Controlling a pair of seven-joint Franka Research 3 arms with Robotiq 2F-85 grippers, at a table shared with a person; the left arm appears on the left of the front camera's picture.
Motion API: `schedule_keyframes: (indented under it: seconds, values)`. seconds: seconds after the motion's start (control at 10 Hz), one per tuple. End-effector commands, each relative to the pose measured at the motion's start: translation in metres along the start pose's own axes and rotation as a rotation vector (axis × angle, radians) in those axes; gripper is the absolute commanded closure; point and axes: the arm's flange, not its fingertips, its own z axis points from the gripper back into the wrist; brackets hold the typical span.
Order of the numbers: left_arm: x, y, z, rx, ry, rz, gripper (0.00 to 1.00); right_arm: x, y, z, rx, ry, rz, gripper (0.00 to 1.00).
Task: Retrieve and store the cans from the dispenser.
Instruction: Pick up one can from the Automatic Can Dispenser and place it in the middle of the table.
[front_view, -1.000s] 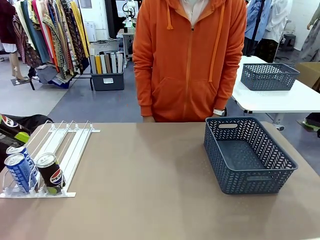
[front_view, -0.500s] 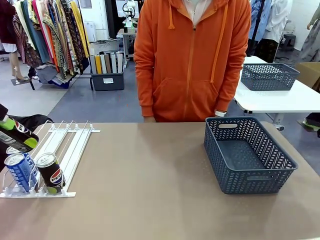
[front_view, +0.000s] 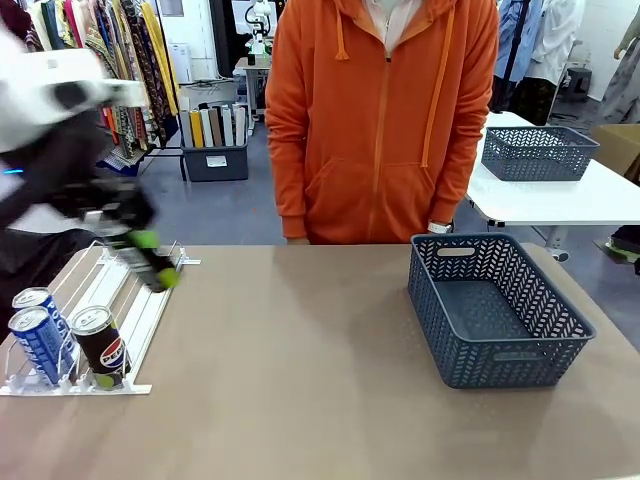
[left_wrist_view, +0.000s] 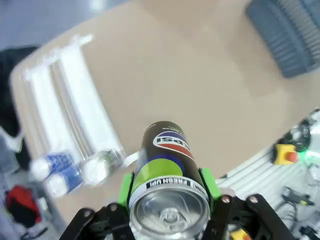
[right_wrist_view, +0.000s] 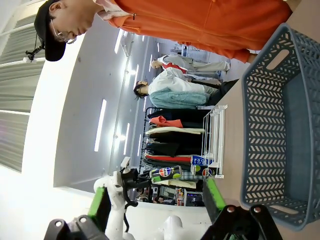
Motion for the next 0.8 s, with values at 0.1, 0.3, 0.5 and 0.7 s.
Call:
schedule_keyframes:
  seconds: [0.1, 0.3, 0.5, 0.7]
  values:
    - [0.061, -0.095, -0.061, -0.084, 0.097, -0.187, 1.00, 0.001, 0.003, 0.002, -0.004, 0.018, 0.012, 0.00]
    - [0.055, -0.159, -0.114, -0.001, 0.072, -0.283, 1.00, 0.001, 0.003, 0.002, -0.004, 0.018, 0.012, 0.00]
    - [0.052, -0.179, -0.159, 0.036, 0.128, -0.349, 1.00, 0.001, 0.003, 0.002, -0.004, 0.018, 0.012, 0.00]
    - [0.048, -0.185, -0.185, 0.037, 0.170, -0.345, 1.00, 0.001, 0.003, 0.002, -0.004, 0.018, 0.012, 0.00]
